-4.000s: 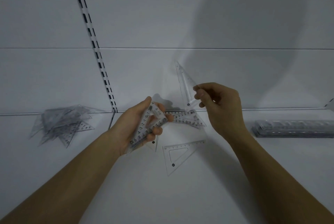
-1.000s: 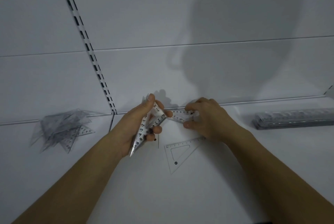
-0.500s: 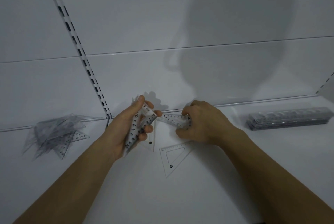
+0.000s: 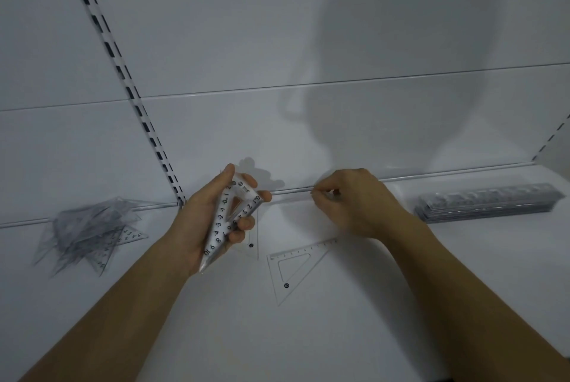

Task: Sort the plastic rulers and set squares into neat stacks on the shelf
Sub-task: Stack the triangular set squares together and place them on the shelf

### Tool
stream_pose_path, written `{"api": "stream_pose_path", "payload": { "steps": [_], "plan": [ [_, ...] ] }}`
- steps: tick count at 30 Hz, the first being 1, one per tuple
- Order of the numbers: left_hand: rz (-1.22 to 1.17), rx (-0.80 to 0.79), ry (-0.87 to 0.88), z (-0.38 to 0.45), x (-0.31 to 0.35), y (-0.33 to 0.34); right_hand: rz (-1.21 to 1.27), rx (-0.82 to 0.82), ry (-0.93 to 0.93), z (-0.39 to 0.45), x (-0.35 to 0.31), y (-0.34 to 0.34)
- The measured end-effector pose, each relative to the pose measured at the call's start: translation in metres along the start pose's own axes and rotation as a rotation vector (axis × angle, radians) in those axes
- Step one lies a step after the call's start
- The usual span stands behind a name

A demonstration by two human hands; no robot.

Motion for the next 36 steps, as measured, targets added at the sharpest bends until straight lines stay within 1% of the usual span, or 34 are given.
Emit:
{"api": "stream_pose_path", "payload": {
  "steps": [2, 4, 7, 9, 11, 13, 15, 19, 21, 23, 25, 27, 29, 32, 34, 36],
  "plan": [
    [0.006, -0.012, -0.006, 0.001, -0.001, 0.0, 0.032, 0.011, -0.013, 0.003, 0.003, 0.002],
    [0.023, -0.013, -0.002, 0.001, -0.001, 0.0, 0.074, 0.062, -0.005, 0.004, 0.003, -0.002],
    [0.033, -0.006, 0.0, 0.0, 0.0, 0.001, 0.151, 0.2, 0.014, 0.005, 0.002, -0.014],
    [0.04, -0.011, -0.012, -0.001, -0.001, 0.002, 0.333, 0.29, 0.064, 0.005, 0.002, -0.023],
    [0.06, -0.016, -0.042, -0.003, -0.003, 0.004, 0.622, 0.323, 0.101, 0.004, 0.0, -0.03],
    [0.095, -0.024, -0.079, -0.004, -0.005, 0.006, 0.881, 0.295, 0.083, 0.001, -0.005, -0.036],
    [0.136, -0.05, -0.117, -0.005, -0.009, 0.009, 0.979, 0.229, 0.006, -0.001, -0.013, -0.037],
    [0.257, -0.11, -0.186, -0.009, -0.017, 0.015, 0.965, 0.111, -0.182, -0.006, -0.036, -0.025],
    [0.282, -0.138, -0.207, -0.01, -0.02, 0.019, 0.928, 0.079, -0.198, -0.007, -0.046, -0.013],
    [0.299, -0.134, -0.219, -0.01, -0.022, 0.018, 0.903, 0.057, -0.167, -0.007, -0.05, -0.003],
    [0.307, -0.116, -0.224, -0.01, -0.022, 0.016, 0.884, 0.056, -0.142, -0.009, -0.051, 0.002],
    [0.289, -0.144, -0.215, -0.009, -0.022, 0.016, 0.873, 0.069, -0.165, -0.009, -0.051, 0.002],
    [0.255, -0.168, -0.197, -0.007, -0.022, 0.017, 0.877, 0.117, -0.219, -0.008, -0.051, -0.003],
    [0.197, -0.139, -0.218, -0.004, -0.022, 0.013, 0.909, 0.192, -0.269, -0.007, -0.047, -0.012],
    [0.188, -0.131, -0.215, -0.004, -0.02, 0.013, 0.948, 0.166, -0.305, -0.007, -0.045, -0.015],
    [0.147, -0.123, -0.198, -0.004, -0.018, 0.012, 0.861, 0.129, -0.35, -0.007, -0.045, -0.01]
  ]
}}
Point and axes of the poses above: each hand's wrist, its own z-axis towards the middle knuckle, its own y-axis out of the palm, x = y × z, the point moved 4 cm from there along z, towards the middle knuckle, and after that the axes turned 2 degrees about -z, right-handed, at the moved point
